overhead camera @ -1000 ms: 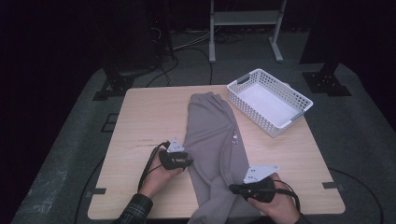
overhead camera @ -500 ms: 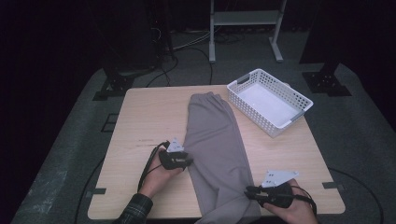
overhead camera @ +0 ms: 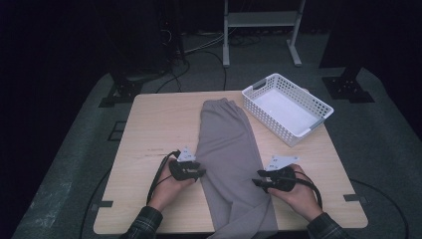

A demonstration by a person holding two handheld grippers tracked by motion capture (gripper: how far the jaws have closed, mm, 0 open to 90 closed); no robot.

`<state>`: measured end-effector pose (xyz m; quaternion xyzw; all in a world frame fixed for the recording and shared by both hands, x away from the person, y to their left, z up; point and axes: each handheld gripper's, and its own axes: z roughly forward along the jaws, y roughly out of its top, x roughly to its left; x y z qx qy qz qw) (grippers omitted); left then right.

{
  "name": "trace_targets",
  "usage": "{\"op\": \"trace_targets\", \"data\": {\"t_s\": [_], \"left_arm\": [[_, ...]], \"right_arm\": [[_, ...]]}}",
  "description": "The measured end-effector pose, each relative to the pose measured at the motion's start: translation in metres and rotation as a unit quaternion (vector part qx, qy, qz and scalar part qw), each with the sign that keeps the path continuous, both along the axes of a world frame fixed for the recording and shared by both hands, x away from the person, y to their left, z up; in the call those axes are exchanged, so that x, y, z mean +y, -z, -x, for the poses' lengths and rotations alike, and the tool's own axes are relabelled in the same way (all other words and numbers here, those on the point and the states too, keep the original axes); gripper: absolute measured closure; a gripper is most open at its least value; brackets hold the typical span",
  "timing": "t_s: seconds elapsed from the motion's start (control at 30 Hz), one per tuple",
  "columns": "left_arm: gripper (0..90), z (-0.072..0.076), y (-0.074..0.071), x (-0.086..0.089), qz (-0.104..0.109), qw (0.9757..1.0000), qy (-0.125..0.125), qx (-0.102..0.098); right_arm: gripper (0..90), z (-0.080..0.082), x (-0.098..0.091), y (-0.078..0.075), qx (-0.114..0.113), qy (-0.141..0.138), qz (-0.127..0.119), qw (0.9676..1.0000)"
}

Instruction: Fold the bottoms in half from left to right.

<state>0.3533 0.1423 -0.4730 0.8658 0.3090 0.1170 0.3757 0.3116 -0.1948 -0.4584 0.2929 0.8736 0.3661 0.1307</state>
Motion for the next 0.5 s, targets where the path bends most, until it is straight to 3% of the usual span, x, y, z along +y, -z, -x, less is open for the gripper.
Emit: {"op": "trace_targets", "data": {"t_s": [0.17, 0.33, 0.5], "left_arm": [[60.4, 0.0, 0.0, -0.001, -0.001, 1.0, -0.002, 0.0], [61.3, -0.004, -0.001, 0.0, -0.005, 1.0, 0.0, 0.004], [63.5, -0.02, -0.001, 0.003, 0.002, 0.9999, -0.014, 0.008]], "right_arm": [[54.5, -0.018, 0.006, 0.012, 0.006, 0.006, 0.013, 0.9999], [54.6, -0.032, 0.007, 0.016, 0.016, 0.009, 0.0, 0.9998], [58.1, -0.047, 0.006, 0.018, 0.011, 0.007, -0.012, 0.9998]]}}
